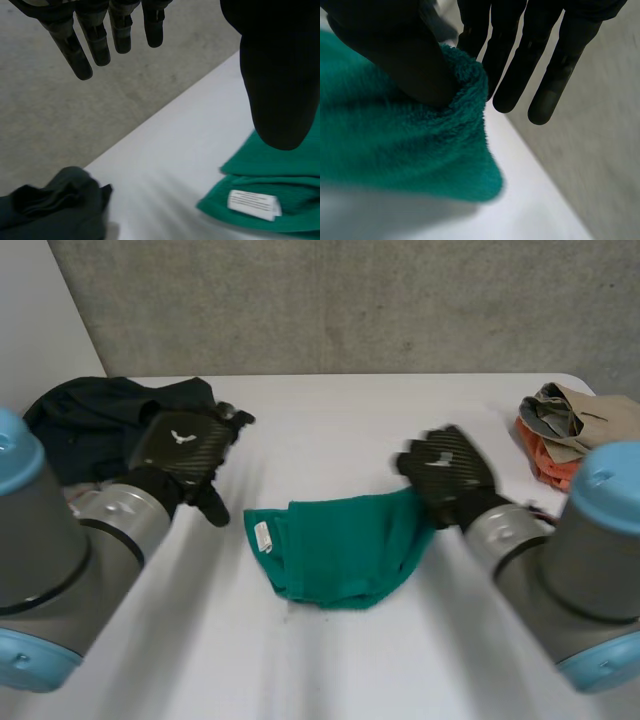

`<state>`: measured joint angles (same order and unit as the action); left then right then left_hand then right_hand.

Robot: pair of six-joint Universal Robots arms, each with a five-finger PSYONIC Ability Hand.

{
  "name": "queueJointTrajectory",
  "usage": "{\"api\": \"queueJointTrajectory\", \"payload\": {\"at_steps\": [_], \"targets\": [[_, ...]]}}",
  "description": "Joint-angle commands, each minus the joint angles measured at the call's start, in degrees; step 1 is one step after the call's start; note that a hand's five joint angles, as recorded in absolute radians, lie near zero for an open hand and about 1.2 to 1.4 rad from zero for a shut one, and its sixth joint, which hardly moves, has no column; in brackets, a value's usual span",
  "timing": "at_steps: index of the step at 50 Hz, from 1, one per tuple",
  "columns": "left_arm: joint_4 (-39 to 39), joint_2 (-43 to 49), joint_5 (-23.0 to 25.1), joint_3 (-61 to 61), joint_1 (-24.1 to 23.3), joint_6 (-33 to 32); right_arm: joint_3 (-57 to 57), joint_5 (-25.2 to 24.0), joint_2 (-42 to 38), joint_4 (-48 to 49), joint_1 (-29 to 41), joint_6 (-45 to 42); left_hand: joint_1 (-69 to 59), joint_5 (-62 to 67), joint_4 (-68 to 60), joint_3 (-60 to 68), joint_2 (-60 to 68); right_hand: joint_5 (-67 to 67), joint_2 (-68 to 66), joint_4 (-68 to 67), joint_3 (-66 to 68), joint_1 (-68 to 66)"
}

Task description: Fold the laundry.

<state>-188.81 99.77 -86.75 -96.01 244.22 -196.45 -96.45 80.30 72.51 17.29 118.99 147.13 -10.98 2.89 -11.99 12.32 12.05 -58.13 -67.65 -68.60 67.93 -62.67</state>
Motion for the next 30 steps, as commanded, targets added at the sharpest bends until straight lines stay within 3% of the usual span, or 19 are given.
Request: {"api": "queueJointTrajectory", "payload": {"at_steps": [1,5,6,7,8,10,13,19,25,30], "targets": [[0.37,-3.44,0.62,-2.69,4.24,1.16,4.86,-5.59,-8.68,1.96,15.30,-2.63,0.98,-2.89,1.99,-2.32,-2.05,-11.87,-12.35,-11.40,12.07,-17.33],[0.29,-3.53,0.71,-4.01,5.03,1.77,9.34,-6.57,-16.07,0.03,18.12,-4.04,0.98,-2.89,1.99,-2.32,-2.05,-9.18,-9.66,-8.71,9.38,-14.64],[0.29,-3.45,0.71,-4.10,5.03,1.86,10.48,-5.95,-17.12,-0.93,18.47,-4.13,0.98,-2.89,1.99,-2.32,-2.05,6.33,5.86,6.80,-6.13,0.88],[0.37,-3.19,0.71,-4.18,4.95,1.86,12.67,-3.60,-18.53,-3.11,18.39,-3.61,0.98,-2.89,1.99,-2.32,-2.05,44.95,44.48,45.43,-44.76,39.50],[0.38,-3.01,0.62,-4.10,4.86,1.86,13.38,-1.83,-18.63,-3.92,18.13,-2.82,0.98,-2.89,1.99,-2.32,-2.05,58.13,57.65,58.60,-57.93,52.67],[0.46,-2.13,0.36,-3.66,4.42,1.95,14.61,3.25,-17.50,-4.54,17.08,2.16,0.98,-2.89,1.99,-2.32,-2.05,58.13,57.65,58.60,-57.93,52.67],[0.38,-1.60,0.27,-2.87,3.46,2.04,14.27,5.21,-14.86,-3.93,15.67,8.94,0.98,-2.89,1.99,-2.32,-2.05,58.13,57.65,58.60,-57.93,52.67],[0.90,1.38,-0.35,2.05,-1.29,3.97,11.72,1.44,-4.83,-5.85,7.76,26.43,0.98,-2.89,1.99,-2.32,-2.05,58.13,57.65,58.60,-57.93,52.67],[2.31,7.61,-0.08,8.19,-8.31,8.18,14.52,-2.07,-7.63,-15.15,0.91,36.99,0.98,-2.89,1.99,-2.32,-2.05,58.13,57.65,58.60,-57.93,52.67],[4.85,14.65,-0.87,13.82,-12.27,10.47,19.36,-3.75,-13.43,-21.76,-1.56,37.53,0.98,-2.89,1.99,-2.32,-2.05,58.13,57.65,58.60,-57.93,52.67]]}}
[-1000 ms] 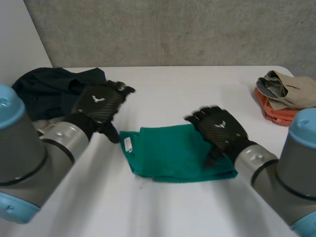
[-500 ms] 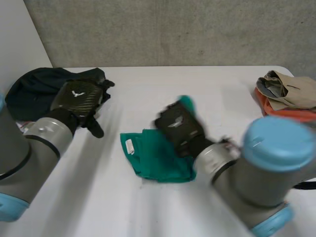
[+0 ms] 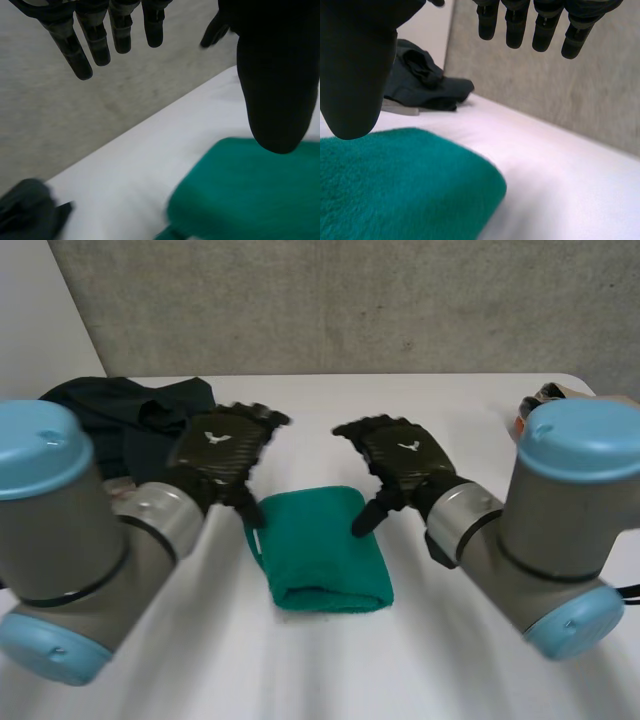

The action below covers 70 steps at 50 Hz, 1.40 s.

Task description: Fold the laundry.

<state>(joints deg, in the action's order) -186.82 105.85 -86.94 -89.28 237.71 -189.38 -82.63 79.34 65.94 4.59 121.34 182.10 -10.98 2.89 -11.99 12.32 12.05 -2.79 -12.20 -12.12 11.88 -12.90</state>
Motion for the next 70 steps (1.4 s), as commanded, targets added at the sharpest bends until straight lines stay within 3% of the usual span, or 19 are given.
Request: {"api": "queueJointTrajectory", "payload": {"at_steps": [1,8,13,20,29,35,39,44,48,55,70], "targets": [[3.65,9.81,-1.03,7.98,-6.11,3.66,6.25,-3.14,-7.84,-9.77,-4.09,2.65,0.98,-2.89,1.99,-2.32,-2.05,2.79,2.20,2.12,-1.88,2.90],[12.00,18.51,-8.76,12.90,-6.47,3.31,11.61,-5.42,-15.75,-13.29,-3.13,2.56,0.98,-2.89,1.99,-2.32,-2.05,2.79,2.20,2.12,-1.88,2.90],[14.91,20.89,-13.16,13.44,-4.62,1.12,13.37,-4.20,-19.35,-13.82,-0.75,-0.68,0.98,-2.89,1.99,-2.32,-2.05,2.79,2.20,2.12,-1.88,2.90],[15.26,19.14,-12.38,11.24,-2.60,-4.16,12.67,3.79,-18.31,-12.60,1.97,-11.31,0.98,-2.89,1.99,-2.32,-2.05,2.79,2.20,2.12,-1.88,2.90],[13.95,8.43,-3.16,8.87,-0.67,-4.25,3.47,14.34,-6.11,-1.89,7.85,-24.14,0.98,-2.89,1.99,-2.32,-2.05,2.79,2.20,2.12,-1.88,2.90],[13.33,1.39,3.34,9.21,2.41,-1.70,-5.68,17.25,0.67,5.86,11.90,-30.13,0.98,-2.89,1.99,-2.32,-2.05,2.79,2.20,2.12,-1.88,2.90],[14.12,-2.22,11.95,9.57,4.52,1.28,-11.57,17.34,2.35,8.41,13.40,-30.57,0.98,-2.89,1.99,-2.32,-2.05,2.79,2.20,2.12,-1.88,2.90],[17.72,-4.51,26.89,9.48,6.63,4.45,-18.26,16.55,0.86,13.33,14.80,-26.54,0.98,-2.89,1.99,-2.32,-2.05,2.79,2.20,2.12,-1.88,2.90],[19.04,-4.86,32.88,9.04,6.54,4.54,-21.25,16.02,-1.51,20.79,15.24,-24.42,0.98,-2.89,1.99,-2.32,-2.05,2.79,2.20,2.12,-1.88,2.90],[18.95,-4.42,32.54,8.34,5.32,4.54,-21.00,15.58,-6.87,29.76,15.86,-26.96,0.98,-2.89,1.99,-2.32,-2.05,2.79,2.20,2.12,-1.88,2.90],[16.14,-3.63,30.87,7.19,4.26,4.72,-14.05,15.58,-13.73,32.15,15.69,-31.28,0.98,-2.89,1.99,-2.32,-2.05,-4.28,-4.86,-4.95,5.18,-4.17]]}}
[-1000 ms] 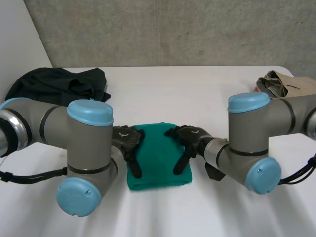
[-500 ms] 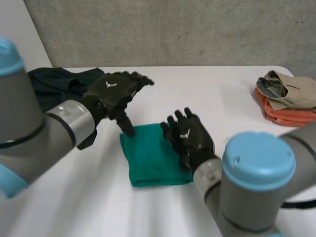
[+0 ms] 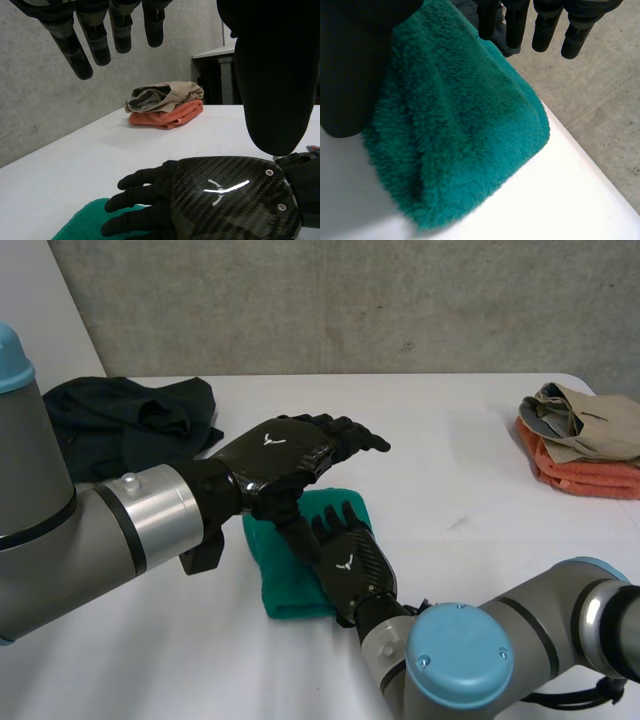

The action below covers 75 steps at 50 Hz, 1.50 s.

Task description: Fold the laundry.

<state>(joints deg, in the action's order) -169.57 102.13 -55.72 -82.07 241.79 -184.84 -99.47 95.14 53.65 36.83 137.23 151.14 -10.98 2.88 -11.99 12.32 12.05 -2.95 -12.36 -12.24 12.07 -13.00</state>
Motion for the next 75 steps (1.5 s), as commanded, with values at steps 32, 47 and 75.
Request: {"api": "queueJointTrajectory", "payload": {"at_steps": [32,47,75], "targets": [[-3.57,-3.78,-4.48,8.77,5.01,6.42,32.13,-4.17,4.35,-8.00,-17.41,6.80,0.98,-2.88,1.99,-2.32,-2.05,-67.05,-67.64,-67.76,67.93,-67.00],[-6.83,-2.47,-5.54,7.80,2.38,8.88,40.67,-13.03,-1.95,3.76,-47.47,17.16,0.98,-2.88,1.99,-2.32,-2.05,-67.05,-67.64,-67.76,67.93,-67.00],[-7.45,-0.88,-6.95,6.22,-1.49,7.21,34.97,-37.32,-12.27,4.23,-65.43,21.56,0.98,-2.88,1.99,-2.32,-2.05,2.95,2.36,2.24,-2.07,3.00]]}}
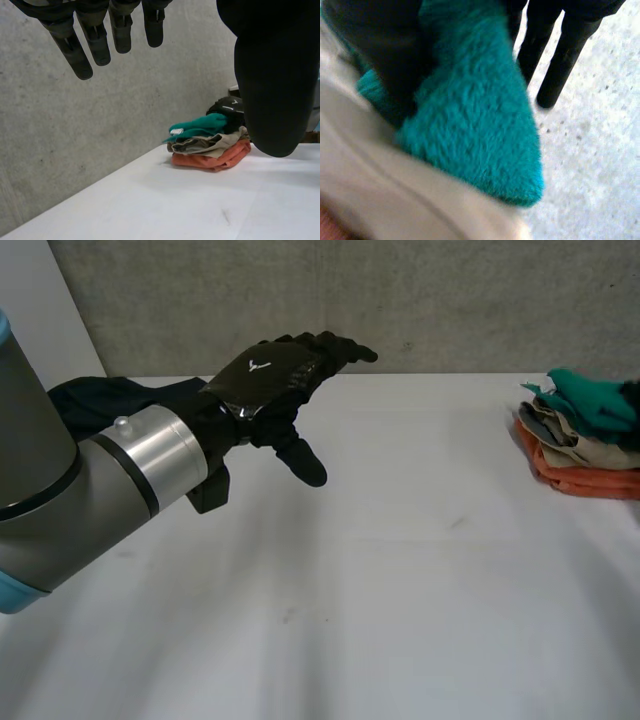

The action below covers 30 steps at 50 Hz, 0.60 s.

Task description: Fold the laundry.

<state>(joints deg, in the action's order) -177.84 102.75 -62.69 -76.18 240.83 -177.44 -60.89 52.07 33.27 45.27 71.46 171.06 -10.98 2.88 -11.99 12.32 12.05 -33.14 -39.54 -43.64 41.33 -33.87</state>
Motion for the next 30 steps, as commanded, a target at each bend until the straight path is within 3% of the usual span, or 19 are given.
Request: {"api": "queueJointTrajectory", "payload": {"at_steps": [1,9,13,14,18,19,25,29,30], "targets": [[0.83,-1.76,0.03,0.15,-0.62,-0.19,-4.32,6.71,9.60,-5.70,0.17,1.74,0.98,-2.88,1.99,-2.32,-2.05,33.14,29.54,33.64,-31.33,23.87],[0.31,-4.66,0.20,-1.96,-0.89,0.25,-7.05,12.69,20.33,-26.87,-2.37,-3.17,0.98,-2.88,1.99,-2.32,-2.05,33.14,29.54,33.64,-31.33,23.87],[-1.10,-6.15,0.12,-3.10,-1.24,0.34,-4.69,22.00,23.06,-39.19,-4.04,-15.46,0.98,-2.88,1.99,-2.32,-2.05,33.14,29.54,33.64,-31.33,23.87],[-1.62,-6.68,0.03,-3.36,-1.32,0.34,-2.85,27.76,23.76,-42.16,-4.05,-21.06,0.98,-2.88,1.99,-2.32,-2.05,33.14,29.54,33.64,-31.33,23.87],[-3.90,-8.08,-0.15,-2.75,-1.41,0.52,1.90,41.31,26.13,-38.97,-1.69,-30.15,0.98,-2.88,1.99,-2.32,-2.05,33.14,29.54,33.64,-31.33,23.87],[-4.52,-8.44,-0.23,-2.40,-1.33,0.60,2.44,42.05,26.75,-36.59,-0.46,-30.43,0.98,-2.88,1.99,-2.32,-2.05,33.14,29.54,33.64,-31.33,23.87],[-7.34,-10.63,-5.14,2.25,0.95,1.66,-4.22,38.20,35.00,-15.42,10.35,-27.71,0.98,-2.88,1.99,-2.32,-2.05,33.14,29.54,33.64,-31.33,23.87],[-4.01,-10.46,-11.83,7.00,6.57,1.22,-15.11,29.25,41.34,0.32,19.23,-23.15,0.98,-2.88,1.99,-2.32,-2.05,33.14,29.54,33.64,-31.33,23.87],[-1.39,-9.68,-14.19,8.57,10.15,0.52,-19.49,24.53,41.96,5.39,22.55,-20.35,0.98,-2.88,1.99,-2.32,-2.05,33.14,29.54,33.64,-31.33,23.87]]}}
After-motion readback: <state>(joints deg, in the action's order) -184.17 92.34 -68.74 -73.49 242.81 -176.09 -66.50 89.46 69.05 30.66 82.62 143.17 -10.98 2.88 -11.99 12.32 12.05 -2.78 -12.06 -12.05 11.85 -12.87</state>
